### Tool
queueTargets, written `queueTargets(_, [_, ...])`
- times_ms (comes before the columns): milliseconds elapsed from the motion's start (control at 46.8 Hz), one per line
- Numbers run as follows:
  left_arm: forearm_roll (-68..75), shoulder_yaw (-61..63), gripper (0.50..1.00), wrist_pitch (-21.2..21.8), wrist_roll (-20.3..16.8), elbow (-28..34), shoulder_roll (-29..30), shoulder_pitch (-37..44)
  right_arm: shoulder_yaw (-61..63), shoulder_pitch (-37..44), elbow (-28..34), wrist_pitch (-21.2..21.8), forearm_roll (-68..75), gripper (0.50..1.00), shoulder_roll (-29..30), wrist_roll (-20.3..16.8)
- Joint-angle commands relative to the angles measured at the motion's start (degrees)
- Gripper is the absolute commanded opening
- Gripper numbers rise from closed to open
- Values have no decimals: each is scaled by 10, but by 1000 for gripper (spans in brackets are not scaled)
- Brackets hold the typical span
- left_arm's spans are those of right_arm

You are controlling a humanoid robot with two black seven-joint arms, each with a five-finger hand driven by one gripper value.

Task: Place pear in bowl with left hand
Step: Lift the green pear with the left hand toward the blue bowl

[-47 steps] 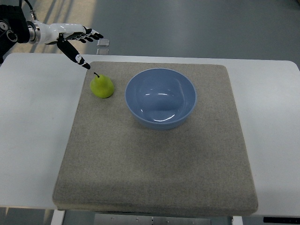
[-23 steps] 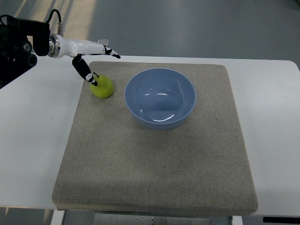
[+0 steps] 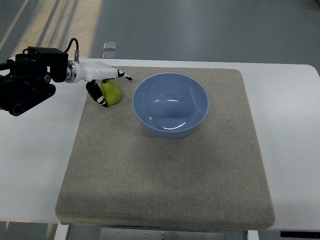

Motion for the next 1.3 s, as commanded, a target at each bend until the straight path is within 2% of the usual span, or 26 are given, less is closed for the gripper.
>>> queueTargets(0, [0, 1, 979, 1, 0, 10, -2, 0, 0, 0, 0, 0, 0, 926, 0, 0])
queueTargets(149, [0, 1, 966, 1, 0, 15, -6, 2, 0, 0, 0, 0, 0, 926, 0, 1])
queueTargets(235, [0, 1, 930, 1, 0, 17, -6, 4, 0, 0, 0, 0, 0, 926, 0, 0])
queueTargets(406, [0, 2, 750, 1, 0, 17, -5, 5, 0, 0, 0, 0, 0, 926, 0, 0])
queueTargets(470, [0, 3, 645, 1, 0, 17, -4, 5, 0, 0, 0, 0, 0, 926, 0, 1])
queueTargets(598, [-1, 3, 504, 1, 0, 17, -3, 5, 0, 0, 0, 0, 0, 926, 0, 1])
queueTargets(854, [-10, -4, 500, 1, -1, -5, 12, -26, 0, 0, 0, 0, 0, 926, 0, 1])
queueTargets(1068, [-24, -11, 500, -10, -5, -101, 91, -86, 0, 0, 0, 0, 0, 926, 0, 0])
queueTargets(1281, [-53, -44, 500, -42, -9, -188, 101, -102, 0, 0, 0, 0, 0, 926, 0, 0])
